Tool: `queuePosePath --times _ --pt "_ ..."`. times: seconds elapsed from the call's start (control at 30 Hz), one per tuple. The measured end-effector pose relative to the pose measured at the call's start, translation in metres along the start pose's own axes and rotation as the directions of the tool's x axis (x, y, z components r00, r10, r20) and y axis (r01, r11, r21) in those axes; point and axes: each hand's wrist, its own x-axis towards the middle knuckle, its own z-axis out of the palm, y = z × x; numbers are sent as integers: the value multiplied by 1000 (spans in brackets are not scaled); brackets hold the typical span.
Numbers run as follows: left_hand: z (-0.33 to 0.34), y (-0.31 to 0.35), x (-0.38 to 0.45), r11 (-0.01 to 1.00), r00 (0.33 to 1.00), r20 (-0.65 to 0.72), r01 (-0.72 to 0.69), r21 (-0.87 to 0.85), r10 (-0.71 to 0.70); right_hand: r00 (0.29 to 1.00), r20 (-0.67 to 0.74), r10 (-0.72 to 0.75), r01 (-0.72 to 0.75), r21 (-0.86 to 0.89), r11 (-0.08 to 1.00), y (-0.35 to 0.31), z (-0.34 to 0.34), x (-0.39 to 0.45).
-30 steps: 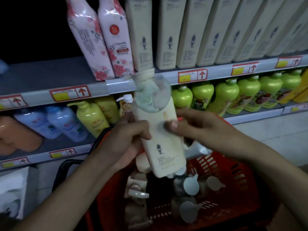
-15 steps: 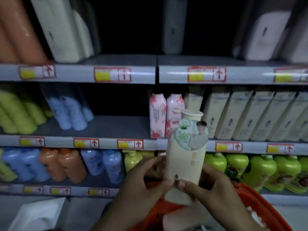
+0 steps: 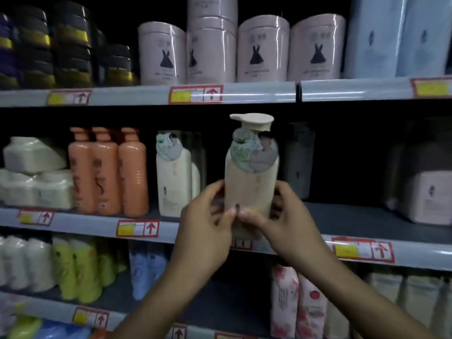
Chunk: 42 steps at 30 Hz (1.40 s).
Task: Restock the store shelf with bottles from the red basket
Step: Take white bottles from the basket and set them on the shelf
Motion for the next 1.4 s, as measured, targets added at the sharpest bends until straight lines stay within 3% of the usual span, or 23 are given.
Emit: queuePosePath --times 0.1,0.27,0.47,0.6,0.83,1.17,1.4 --pt "4 -15 41 995 998 -60 33 94 -27 999 38 29 -27 -64 998 11 19 50" --pt "11 -41 81 961 984 -45 180 211 -174 982 111 155 -140 -131 982 36 39 92" --pt "15 -55 83 948 993 -49 116 297 -106 970 78 230 -194 -320 927 43 44 99" --pt "14 -59 87 930 994 -27 106 352 -103 945 128 301 -239 -358 902 45 37 98" --pt "23 -72 103 884 991 -98 128 450 -93 939 9 345 -305 -447 841 46 52 108" --pt "42 -88 149 806 972 -166 231 545 -166 930 -69 362 -356 -424 833 66 81 148" --pt "53 -93 155 801 952 -218 299 519 -214 911 -39 410 -393 -385 835 79 78 158"
